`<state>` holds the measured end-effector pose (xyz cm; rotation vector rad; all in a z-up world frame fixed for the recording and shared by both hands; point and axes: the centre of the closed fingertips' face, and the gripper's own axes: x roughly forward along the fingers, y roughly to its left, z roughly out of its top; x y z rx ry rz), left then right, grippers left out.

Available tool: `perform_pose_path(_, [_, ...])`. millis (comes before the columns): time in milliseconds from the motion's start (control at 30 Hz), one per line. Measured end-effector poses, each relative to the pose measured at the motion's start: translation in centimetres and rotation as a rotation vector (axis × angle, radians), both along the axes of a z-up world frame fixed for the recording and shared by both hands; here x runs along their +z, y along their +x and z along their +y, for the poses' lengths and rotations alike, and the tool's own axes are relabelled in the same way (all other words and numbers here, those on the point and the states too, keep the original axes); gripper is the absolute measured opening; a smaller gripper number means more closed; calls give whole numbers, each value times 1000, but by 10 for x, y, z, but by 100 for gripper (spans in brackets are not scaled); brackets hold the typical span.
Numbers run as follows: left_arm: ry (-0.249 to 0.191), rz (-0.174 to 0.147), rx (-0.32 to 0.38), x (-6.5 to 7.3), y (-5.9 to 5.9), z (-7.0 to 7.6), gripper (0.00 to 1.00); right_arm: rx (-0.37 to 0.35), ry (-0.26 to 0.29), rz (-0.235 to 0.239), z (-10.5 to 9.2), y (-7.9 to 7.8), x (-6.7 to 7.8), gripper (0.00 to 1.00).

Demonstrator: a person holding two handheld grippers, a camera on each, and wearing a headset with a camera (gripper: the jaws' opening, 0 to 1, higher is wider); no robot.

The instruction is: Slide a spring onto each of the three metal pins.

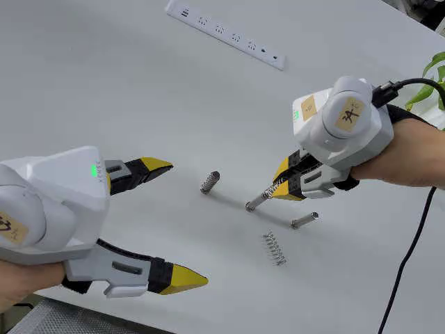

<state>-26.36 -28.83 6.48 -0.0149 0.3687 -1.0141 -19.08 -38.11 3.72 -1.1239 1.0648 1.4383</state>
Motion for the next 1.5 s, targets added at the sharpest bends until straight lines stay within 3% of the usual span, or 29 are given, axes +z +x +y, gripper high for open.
perform_pose_path(867, [-21,10,-2,0,-1,-2,91,4,-5,16,3,-1,-7,7])
perform_pose_path(1500, [-26,16,-3,-2,-1,-2,89,12,-16,20,1,2,-21,7])
